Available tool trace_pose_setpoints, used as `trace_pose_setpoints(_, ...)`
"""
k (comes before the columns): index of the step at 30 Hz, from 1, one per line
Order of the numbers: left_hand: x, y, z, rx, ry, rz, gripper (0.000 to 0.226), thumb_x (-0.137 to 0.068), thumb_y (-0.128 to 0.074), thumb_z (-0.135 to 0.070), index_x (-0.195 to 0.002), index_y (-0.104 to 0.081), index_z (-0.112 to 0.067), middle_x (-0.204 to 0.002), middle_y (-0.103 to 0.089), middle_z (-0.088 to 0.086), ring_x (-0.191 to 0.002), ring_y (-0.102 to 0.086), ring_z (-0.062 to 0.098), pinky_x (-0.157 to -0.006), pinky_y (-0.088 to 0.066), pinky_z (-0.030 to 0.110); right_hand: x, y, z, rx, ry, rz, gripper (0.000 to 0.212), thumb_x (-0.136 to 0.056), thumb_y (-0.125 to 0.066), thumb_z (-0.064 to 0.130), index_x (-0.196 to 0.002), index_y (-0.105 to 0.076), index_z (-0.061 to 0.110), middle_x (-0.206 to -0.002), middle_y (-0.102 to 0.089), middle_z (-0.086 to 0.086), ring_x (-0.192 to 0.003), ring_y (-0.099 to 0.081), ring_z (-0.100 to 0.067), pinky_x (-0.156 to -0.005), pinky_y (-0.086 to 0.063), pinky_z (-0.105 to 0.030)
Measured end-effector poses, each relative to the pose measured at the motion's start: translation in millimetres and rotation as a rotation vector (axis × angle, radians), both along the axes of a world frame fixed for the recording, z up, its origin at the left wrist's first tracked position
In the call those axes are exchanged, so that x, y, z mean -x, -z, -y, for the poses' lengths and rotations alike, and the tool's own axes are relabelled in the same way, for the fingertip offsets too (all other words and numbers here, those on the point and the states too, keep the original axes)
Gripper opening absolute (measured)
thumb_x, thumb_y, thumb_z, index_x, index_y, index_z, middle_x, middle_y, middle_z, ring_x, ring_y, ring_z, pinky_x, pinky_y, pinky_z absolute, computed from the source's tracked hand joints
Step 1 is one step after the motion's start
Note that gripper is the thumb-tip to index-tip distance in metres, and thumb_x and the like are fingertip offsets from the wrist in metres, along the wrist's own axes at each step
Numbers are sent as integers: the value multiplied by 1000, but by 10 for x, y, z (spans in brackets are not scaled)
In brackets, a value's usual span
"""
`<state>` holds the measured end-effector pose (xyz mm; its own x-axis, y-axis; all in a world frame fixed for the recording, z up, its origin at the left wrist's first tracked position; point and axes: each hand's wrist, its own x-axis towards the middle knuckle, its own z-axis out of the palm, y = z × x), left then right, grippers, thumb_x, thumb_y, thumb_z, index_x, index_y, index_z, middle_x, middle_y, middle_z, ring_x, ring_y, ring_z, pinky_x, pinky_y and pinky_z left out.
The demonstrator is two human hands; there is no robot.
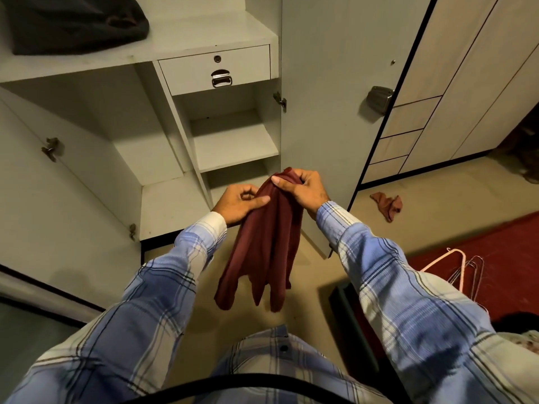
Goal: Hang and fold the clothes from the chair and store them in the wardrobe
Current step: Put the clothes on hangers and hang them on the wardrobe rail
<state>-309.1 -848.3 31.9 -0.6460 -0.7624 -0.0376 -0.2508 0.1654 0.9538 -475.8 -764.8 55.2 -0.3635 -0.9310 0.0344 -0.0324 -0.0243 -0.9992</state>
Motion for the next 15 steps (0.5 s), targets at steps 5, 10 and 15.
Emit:
trace_pose_setpoints(5,-44,189,-66,-59,42,131,10,-89,-69,-9,-97,-71,-3,-77,-68,-8,-69,-62,0,-76,-53,19,12,-82,6,61,62,242,11,-85,-71,5,-76,-67,12,-66,-69,6,-62,-63,-6,-65,-54,-20)
trace_pose_setpoints(10,-75,287,-55,47,-120,105,35,-93,-66,-18,-59,-55,-19,-48,-46,-16,-50,-40,0,-58,-34,22,208,-124,6,62,132,288,7,-85,-73,11,-81,-67,10,-75,-68,-1,-68,-62,-11,-69,-54,-24)
trace_pose_setpoints(15,17,113,-26,58,-242,-127,9,-89,-66,-15,-81,-69,-20,-71,-64,-5,-69,-54,10,-70,-45,27,324,-56,-22,-59,9,134,5,-88,-70,13,-83,-68,13,-77,-70,1,-73,-64,-11,-78,-53,-27)
